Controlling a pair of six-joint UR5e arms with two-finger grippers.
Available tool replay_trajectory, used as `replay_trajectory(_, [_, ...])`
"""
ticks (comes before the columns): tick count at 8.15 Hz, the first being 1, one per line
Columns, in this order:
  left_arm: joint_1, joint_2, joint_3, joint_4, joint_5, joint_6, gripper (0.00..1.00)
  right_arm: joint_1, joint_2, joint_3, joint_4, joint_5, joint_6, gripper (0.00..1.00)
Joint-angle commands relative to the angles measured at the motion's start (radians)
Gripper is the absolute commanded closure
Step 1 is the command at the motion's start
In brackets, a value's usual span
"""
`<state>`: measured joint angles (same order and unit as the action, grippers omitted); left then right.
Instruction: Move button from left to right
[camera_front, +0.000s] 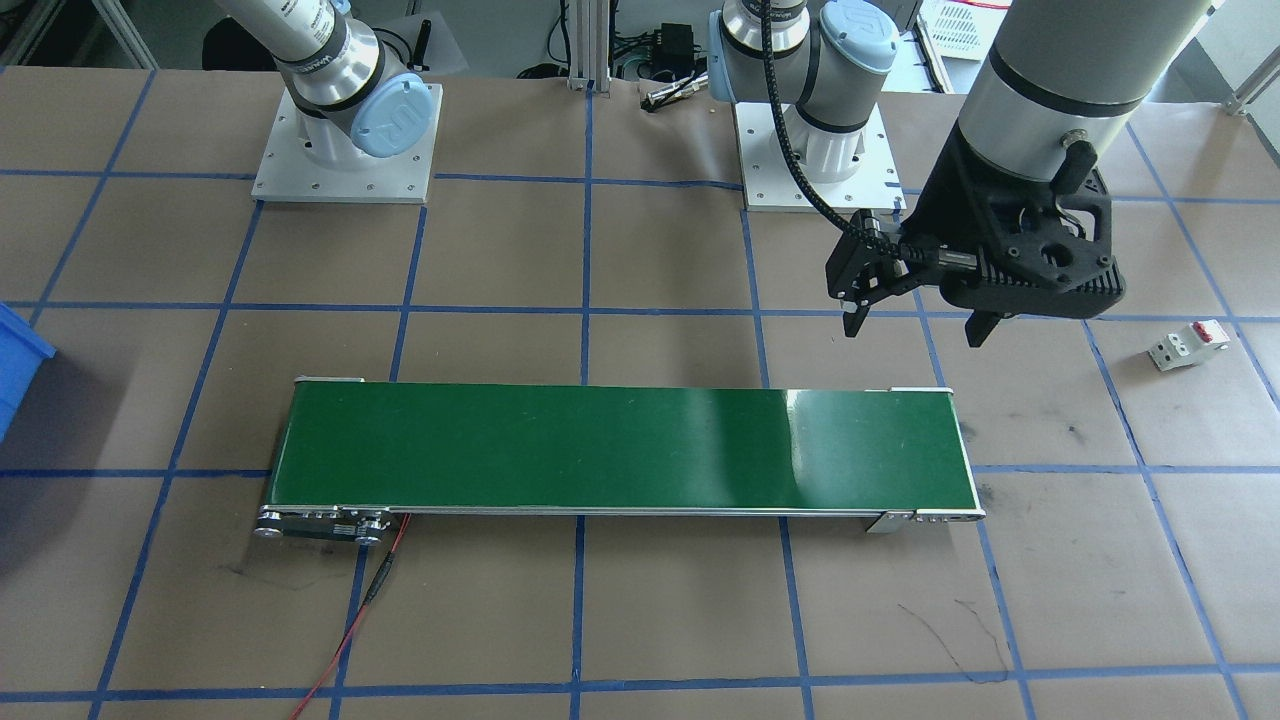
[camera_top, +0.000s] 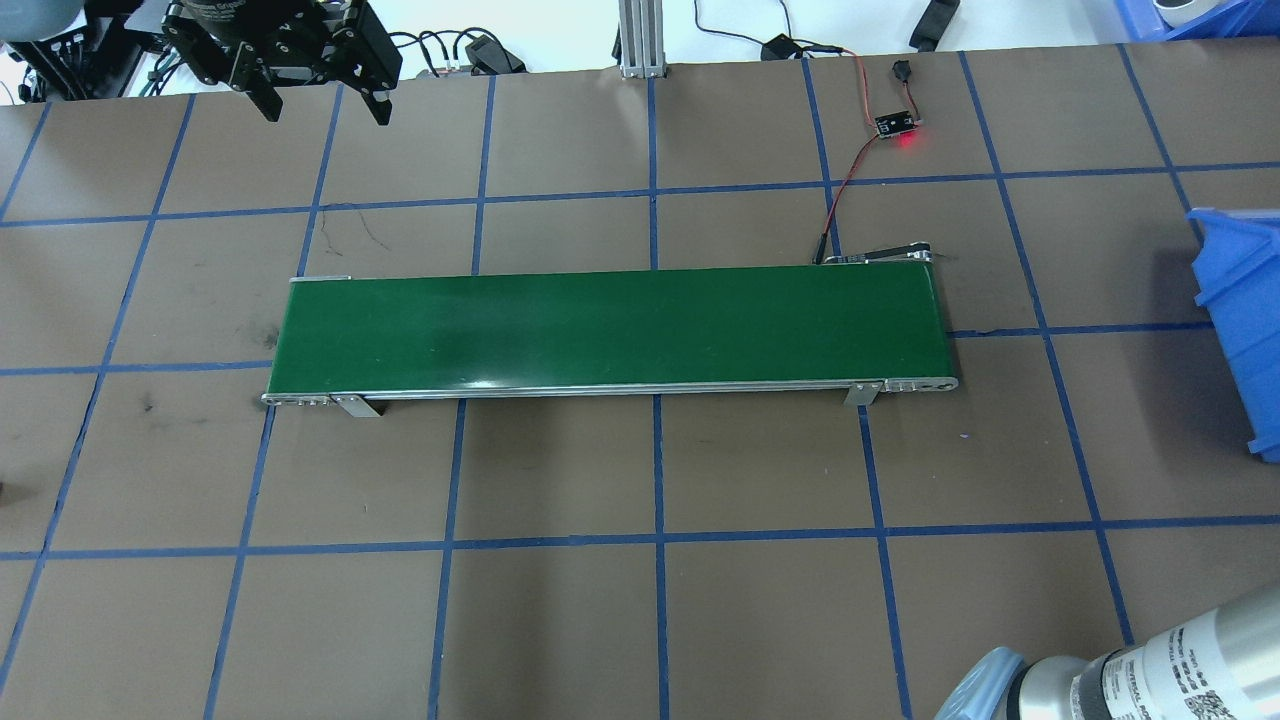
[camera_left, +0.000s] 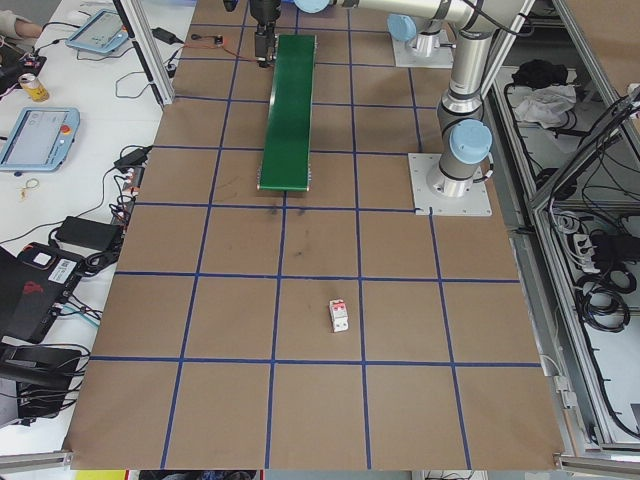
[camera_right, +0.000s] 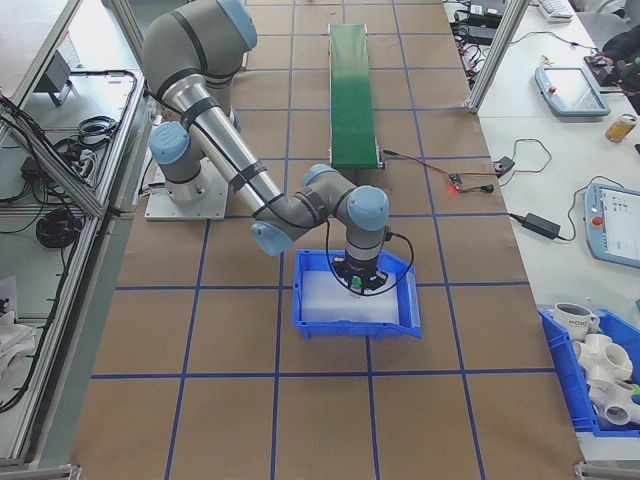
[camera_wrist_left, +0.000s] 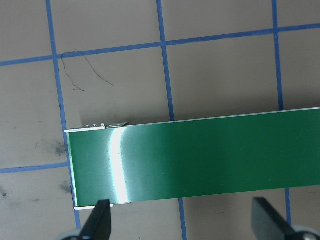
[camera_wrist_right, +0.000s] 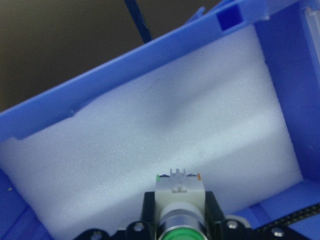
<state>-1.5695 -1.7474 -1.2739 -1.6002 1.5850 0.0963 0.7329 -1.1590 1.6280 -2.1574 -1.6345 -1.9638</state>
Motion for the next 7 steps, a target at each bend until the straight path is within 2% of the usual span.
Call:
replay_trajectory(1, [0.0, -0.001, 0.001, 0.0, 0.0, 0.0, 0.0, -0.006, 0.096, 0.003, -0.029, 0.034, -0.055, 0.8])
replay_trajectory(2, [0.0, 0.0, -0.001, 0.0, 0.0, 0.0, 0.0, -0.007, 0.097, 0.003, -0.029, 0.035, -0.064, 0.41])
replay_trajectory(3, [0.0, -0.001, -0.001, 0.0, 0.0, 0.0, 0.0, -0.012, 0.093, 0.003, -0.024, 0.032, -0.067, 0.12])
replay_trajectory(4, [0.0, -0.001, 0.001, 0.0, -0.002, 0.0, 0.0, -0.013, 0.084, 0.003, -0.015, 0.03, -0.067, 0.0])
replay_trajectory(5, [0.0, -0.001, 0.001, 0.0, -0.002, 0.0, 0.0, -0.012, 0.052, 0.004, -0.007, 0.03, -0.061, 0.0])
replay_trajectory(6, [0.0, -0.001, 0.001, 0.0, -0.002, 0.0, 0.0, -0.013, -0.009, 0.006, 0.035, 0.028, -0.05, 0.0])
replay_trajectory(7, [0.0, -0.001, 0.001, 0.0, 0.0, 0.0, 0.0, -0.013, -0.09, 0.006, 0.138, 0.025, -0.011, 0.0])
